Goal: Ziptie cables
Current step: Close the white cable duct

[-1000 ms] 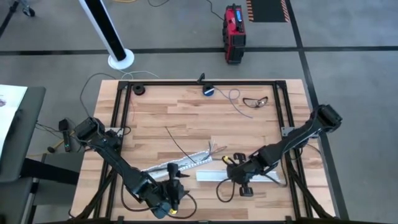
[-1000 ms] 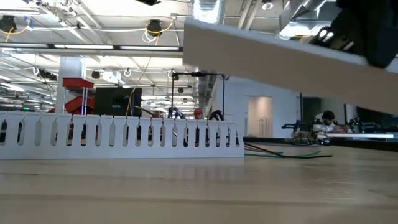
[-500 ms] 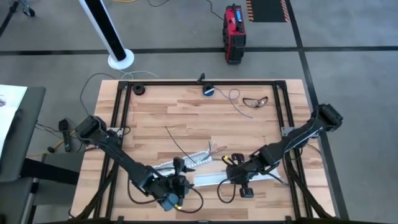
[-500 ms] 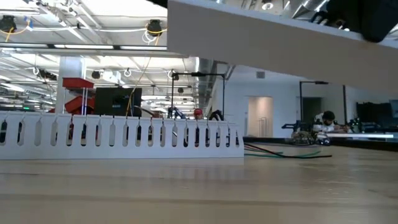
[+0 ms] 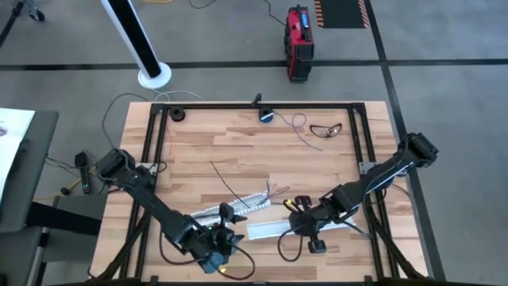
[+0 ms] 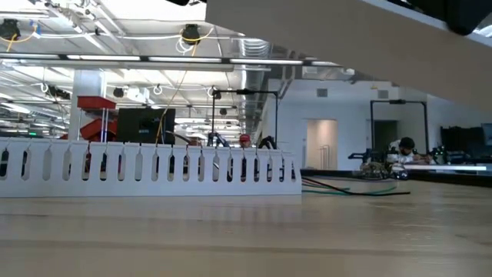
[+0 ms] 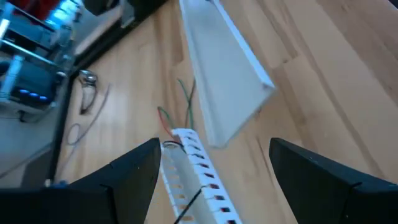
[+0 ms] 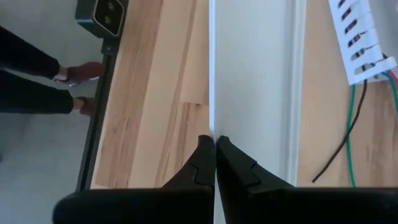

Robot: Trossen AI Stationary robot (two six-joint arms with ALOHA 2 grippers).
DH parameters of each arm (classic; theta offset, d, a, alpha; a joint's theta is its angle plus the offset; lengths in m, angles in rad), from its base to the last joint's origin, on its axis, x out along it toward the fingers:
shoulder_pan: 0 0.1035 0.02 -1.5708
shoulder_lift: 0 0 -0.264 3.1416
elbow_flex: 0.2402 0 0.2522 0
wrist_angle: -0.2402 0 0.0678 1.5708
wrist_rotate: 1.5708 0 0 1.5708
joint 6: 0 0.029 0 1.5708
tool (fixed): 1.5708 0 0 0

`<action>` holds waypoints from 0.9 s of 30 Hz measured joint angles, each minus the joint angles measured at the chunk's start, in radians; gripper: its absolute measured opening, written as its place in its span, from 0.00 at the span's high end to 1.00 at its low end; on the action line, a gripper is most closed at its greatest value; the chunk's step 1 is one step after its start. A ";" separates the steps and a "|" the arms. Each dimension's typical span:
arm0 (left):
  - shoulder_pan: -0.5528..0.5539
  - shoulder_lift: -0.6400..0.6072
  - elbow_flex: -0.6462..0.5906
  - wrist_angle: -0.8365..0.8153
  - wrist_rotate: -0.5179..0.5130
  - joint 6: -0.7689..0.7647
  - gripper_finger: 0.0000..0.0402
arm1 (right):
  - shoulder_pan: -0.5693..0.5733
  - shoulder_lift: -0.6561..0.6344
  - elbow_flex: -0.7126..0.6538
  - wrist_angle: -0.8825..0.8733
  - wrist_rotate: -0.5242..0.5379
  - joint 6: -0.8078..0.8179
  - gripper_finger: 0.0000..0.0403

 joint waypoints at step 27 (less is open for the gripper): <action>0.032 0.000 0.000 0.198 -0.017 -0.002 0.55 | -0.047 0.000 0.000 0.028 0.002 -0.067 1.00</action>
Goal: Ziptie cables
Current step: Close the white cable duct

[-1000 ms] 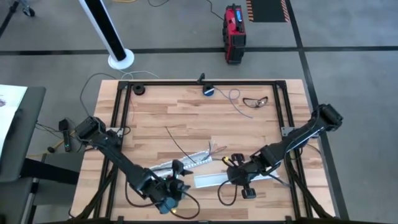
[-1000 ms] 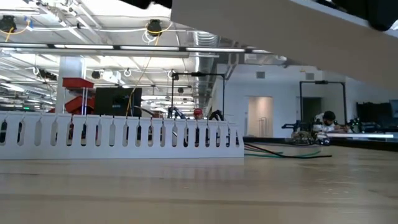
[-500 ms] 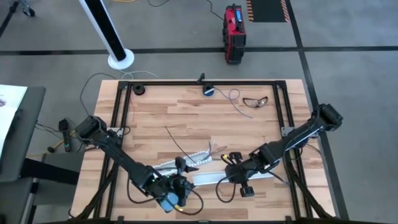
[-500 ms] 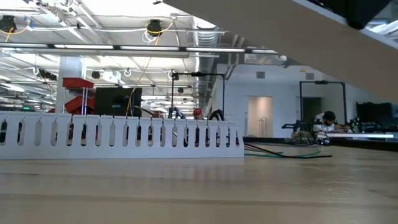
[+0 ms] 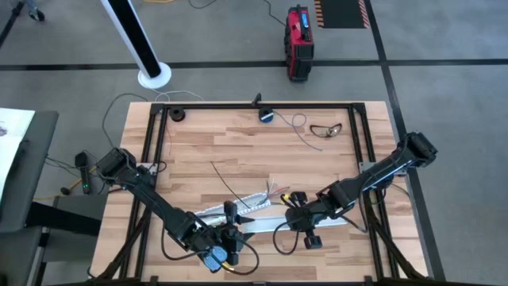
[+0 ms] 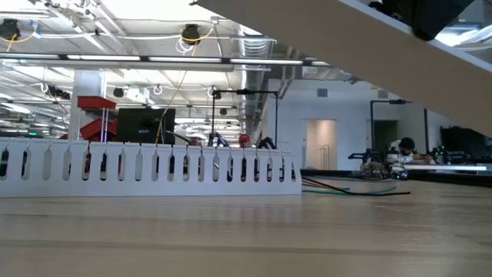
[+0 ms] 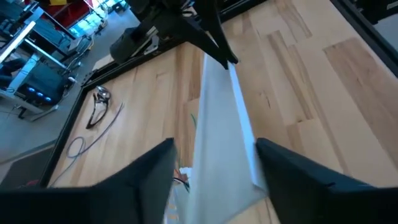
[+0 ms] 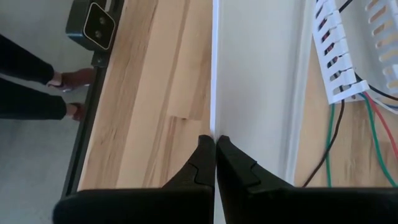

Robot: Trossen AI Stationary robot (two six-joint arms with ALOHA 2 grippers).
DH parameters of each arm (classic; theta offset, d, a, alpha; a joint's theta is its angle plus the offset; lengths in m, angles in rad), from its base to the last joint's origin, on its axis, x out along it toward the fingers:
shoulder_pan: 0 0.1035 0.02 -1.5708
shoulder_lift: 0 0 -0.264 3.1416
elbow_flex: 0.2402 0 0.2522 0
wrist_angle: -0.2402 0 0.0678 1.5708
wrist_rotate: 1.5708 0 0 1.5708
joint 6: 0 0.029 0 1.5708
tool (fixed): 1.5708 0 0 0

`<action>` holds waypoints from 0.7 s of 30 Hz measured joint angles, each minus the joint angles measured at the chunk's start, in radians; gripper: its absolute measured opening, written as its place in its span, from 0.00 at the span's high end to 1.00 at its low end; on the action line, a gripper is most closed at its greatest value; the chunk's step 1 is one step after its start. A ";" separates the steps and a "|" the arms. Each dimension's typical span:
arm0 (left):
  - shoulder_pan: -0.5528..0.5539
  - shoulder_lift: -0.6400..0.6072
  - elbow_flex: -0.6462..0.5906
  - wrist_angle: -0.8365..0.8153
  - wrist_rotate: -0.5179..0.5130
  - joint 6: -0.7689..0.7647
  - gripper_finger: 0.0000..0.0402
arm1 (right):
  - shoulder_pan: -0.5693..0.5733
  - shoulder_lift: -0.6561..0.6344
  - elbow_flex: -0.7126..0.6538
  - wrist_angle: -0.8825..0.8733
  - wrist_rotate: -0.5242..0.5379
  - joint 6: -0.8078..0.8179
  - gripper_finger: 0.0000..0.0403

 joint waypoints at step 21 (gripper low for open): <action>0.043 0.001 0.000 -0.145 0.145 -0.344 0.97 | 0.002 -0.008 0.124 -0.179 -0.076 -0.001 0.95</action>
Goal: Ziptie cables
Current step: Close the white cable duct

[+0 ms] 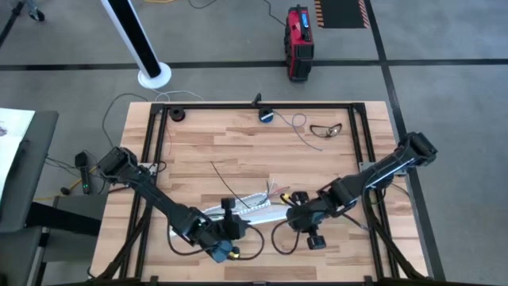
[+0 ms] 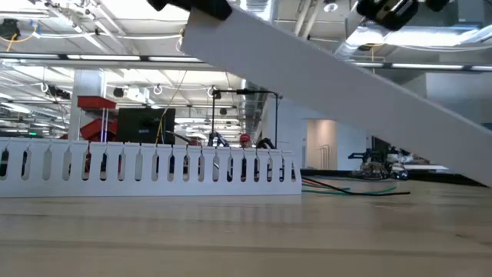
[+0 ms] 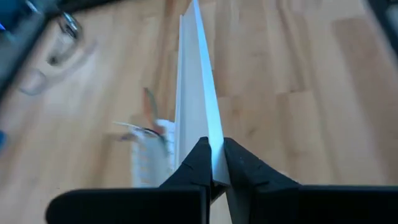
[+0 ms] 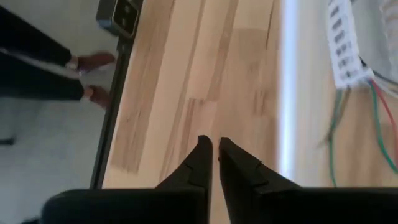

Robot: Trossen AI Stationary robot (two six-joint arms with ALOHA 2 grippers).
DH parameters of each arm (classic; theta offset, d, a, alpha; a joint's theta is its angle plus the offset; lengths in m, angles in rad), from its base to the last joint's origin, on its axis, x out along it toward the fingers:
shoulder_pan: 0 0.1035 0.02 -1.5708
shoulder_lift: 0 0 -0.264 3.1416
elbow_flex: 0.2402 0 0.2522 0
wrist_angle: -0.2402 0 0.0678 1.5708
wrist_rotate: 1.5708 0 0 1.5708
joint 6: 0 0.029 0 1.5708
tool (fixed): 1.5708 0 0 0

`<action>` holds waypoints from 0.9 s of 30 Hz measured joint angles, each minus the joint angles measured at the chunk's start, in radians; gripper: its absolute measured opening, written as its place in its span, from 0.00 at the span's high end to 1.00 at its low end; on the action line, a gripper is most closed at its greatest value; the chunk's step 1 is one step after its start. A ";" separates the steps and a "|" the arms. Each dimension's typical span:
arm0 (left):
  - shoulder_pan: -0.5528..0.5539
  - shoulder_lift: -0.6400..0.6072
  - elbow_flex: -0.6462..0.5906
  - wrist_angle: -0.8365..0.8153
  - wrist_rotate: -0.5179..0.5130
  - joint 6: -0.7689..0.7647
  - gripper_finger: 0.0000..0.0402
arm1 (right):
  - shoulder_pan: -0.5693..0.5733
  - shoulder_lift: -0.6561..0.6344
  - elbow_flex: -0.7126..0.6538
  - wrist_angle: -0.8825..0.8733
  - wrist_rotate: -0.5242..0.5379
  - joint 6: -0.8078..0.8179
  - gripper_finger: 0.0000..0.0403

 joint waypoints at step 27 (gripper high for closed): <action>0.177 -0.114 0.000 0.585 0.214 -0.757 0.98 | 0.090 -0.439 0.139 0.125 0.364 0.044 0.97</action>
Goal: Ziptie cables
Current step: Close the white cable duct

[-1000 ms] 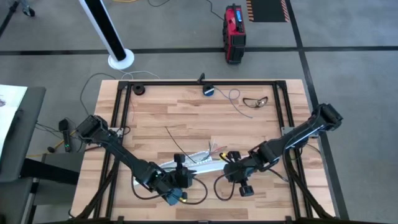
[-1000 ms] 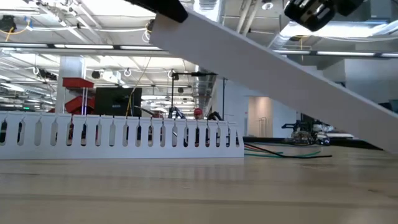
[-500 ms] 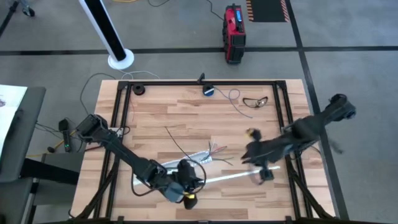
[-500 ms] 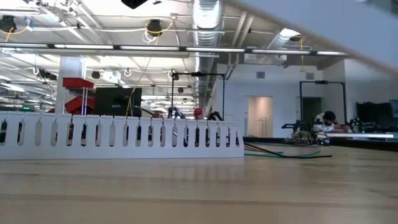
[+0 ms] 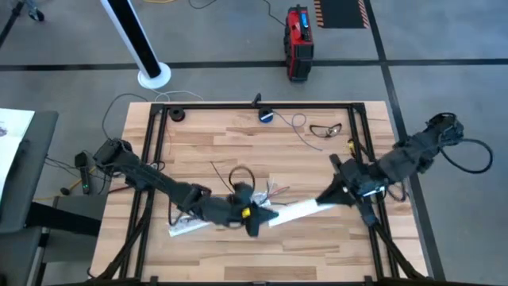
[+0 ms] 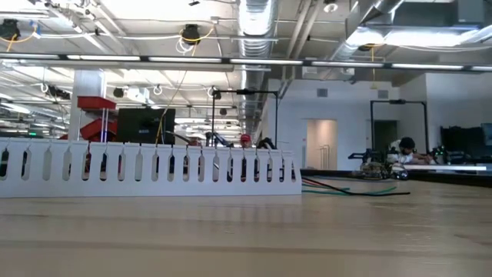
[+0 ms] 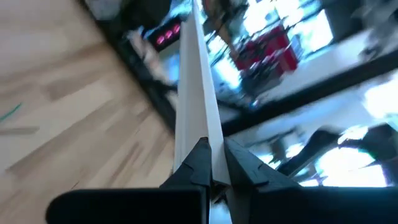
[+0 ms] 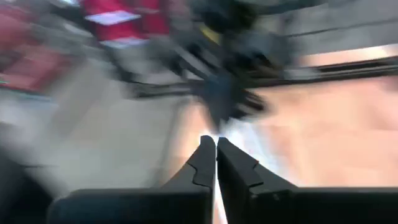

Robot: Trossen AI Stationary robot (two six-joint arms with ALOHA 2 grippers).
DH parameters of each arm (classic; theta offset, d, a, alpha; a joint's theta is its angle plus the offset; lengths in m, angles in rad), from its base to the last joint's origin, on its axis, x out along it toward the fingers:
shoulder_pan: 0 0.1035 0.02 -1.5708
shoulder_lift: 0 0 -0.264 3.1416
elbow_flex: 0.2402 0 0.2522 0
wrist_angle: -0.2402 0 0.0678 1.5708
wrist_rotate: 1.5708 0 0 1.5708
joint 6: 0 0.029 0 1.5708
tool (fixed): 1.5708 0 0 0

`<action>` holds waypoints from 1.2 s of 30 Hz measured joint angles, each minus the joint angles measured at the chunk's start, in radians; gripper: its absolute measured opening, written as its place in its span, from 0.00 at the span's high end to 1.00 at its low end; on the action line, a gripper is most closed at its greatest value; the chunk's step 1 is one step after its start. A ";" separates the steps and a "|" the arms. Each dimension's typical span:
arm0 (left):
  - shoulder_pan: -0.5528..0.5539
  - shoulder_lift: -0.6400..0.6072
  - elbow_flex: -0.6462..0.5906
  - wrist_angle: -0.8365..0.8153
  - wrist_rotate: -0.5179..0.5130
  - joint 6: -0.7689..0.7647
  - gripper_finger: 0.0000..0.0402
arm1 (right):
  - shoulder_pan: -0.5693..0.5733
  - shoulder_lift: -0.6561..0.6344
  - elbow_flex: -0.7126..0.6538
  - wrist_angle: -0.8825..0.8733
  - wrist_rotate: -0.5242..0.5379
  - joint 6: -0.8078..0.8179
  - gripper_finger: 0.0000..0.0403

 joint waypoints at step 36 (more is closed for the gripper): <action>0.192 -0.185 -0.311 0.487 0.163 -0.376 0.98 | 0.049 0.361 0.499 -0.729 0.540 -0.432 0.35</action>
